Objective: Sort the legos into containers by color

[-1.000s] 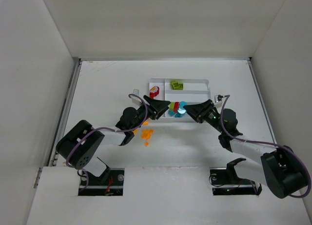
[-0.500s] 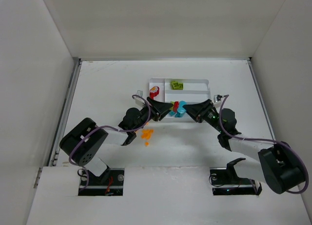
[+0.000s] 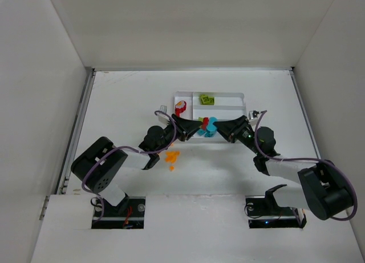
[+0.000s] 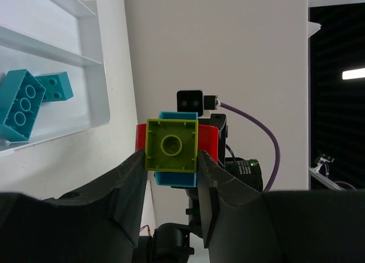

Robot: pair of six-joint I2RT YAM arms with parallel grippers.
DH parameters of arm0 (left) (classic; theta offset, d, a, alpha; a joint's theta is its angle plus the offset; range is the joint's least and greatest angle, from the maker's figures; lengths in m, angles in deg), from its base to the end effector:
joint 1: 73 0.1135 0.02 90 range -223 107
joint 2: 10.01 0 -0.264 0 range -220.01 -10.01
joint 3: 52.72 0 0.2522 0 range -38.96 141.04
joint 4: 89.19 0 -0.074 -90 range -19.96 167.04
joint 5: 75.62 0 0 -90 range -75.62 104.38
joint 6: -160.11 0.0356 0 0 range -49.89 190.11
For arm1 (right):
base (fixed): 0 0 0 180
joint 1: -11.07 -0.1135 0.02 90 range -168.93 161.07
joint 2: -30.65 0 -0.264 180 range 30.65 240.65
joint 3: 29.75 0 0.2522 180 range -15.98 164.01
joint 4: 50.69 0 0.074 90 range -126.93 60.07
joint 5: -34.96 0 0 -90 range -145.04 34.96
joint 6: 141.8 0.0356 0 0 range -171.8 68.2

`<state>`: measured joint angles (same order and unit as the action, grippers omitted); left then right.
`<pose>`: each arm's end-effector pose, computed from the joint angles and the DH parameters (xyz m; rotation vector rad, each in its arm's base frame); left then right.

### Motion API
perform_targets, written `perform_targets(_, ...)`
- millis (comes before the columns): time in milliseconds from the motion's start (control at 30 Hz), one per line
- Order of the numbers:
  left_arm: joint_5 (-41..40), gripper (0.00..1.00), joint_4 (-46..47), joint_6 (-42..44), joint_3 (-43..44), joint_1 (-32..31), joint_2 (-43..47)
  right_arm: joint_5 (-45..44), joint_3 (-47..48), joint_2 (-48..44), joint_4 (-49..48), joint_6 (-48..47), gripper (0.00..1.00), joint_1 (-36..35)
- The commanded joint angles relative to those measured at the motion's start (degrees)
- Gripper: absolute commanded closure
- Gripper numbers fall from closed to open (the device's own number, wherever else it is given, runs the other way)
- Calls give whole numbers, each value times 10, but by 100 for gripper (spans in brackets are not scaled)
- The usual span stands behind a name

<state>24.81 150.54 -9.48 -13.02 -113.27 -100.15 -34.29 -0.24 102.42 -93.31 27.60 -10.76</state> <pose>0.2162 -0.1916 0.2007 -0.3970 1.6498 -1.7955 0.2101 0.0977 0.1953 0.5763 1.7379 1.6097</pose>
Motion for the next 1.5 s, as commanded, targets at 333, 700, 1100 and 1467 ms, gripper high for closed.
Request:
perform_targets(333,21,90,24,21,-67,88,96,25,-15,-22,-56,-1,68,16)
perform_targets(700,17,90,-62,72,-70,88,173,-11,-13,-26,34,-61,69,46)
perform_targets(1100,7,88,-114,113,-69,38,198,-377,108,-130,454,-286,68,1)
perform_targets(1467,9,87,-114,119,-61,30,179,-425,138,-60,489,-325,66,2)
